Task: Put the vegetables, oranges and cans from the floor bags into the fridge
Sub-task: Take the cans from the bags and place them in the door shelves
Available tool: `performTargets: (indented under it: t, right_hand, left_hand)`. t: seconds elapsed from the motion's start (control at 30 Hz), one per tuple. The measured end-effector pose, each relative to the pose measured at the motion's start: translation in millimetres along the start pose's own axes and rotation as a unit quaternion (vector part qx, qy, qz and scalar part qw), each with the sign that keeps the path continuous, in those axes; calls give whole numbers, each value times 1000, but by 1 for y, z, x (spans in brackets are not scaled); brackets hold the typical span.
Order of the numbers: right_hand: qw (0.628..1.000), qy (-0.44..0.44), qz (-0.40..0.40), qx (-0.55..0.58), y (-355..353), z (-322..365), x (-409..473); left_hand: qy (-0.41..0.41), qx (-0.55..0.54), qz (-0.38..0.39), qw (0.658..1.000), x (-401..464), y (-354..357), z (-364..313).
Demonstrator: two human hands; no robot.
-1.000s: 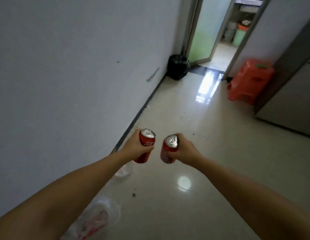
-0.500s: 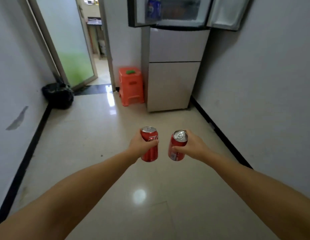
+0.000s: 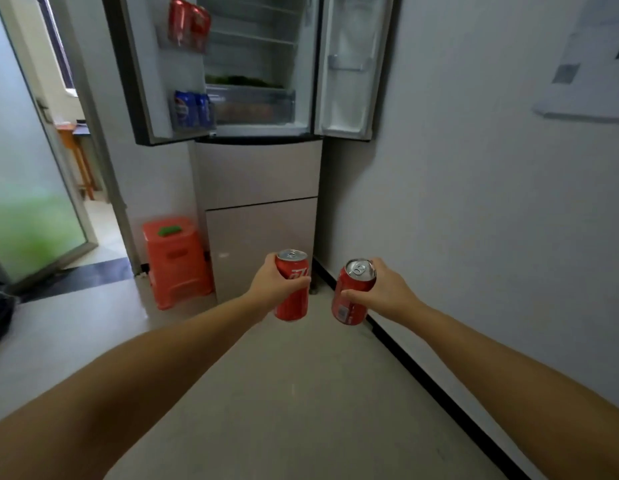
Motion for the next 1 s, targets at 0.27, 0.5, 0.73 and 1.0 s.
performTargets:
  t: [0.27, 0.5, 0.73, 1.0]
  right_hand:
    - [998, 2, -55, -21, -32, 6, 201]
    - [992, -62, -106, -19, -65, 37, 372]
    - [978, -147, -146, -15, -93, 63, 562]
    - [961, -216, -173, -19, -129, 114, 748]
  left_hand:
    - [70, -4, 33, 997, 204, 62, -83]
    - [130, -43, 30, 990, 352, 98, -166]
    - [202, -65, -21, 977, 515, 134, -265]
    - [245, -77, -56, 965, 674, 146, -352]
Point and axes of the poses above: each hand's wrist, its own x-axis towards the middle knuckle, its own y-axis out of the palm, z = x × y, the point moved 10 cm from there along x, towards the middle knuckle, and after that the axes turned 13 degrees about -z, right-handed, at the moved point
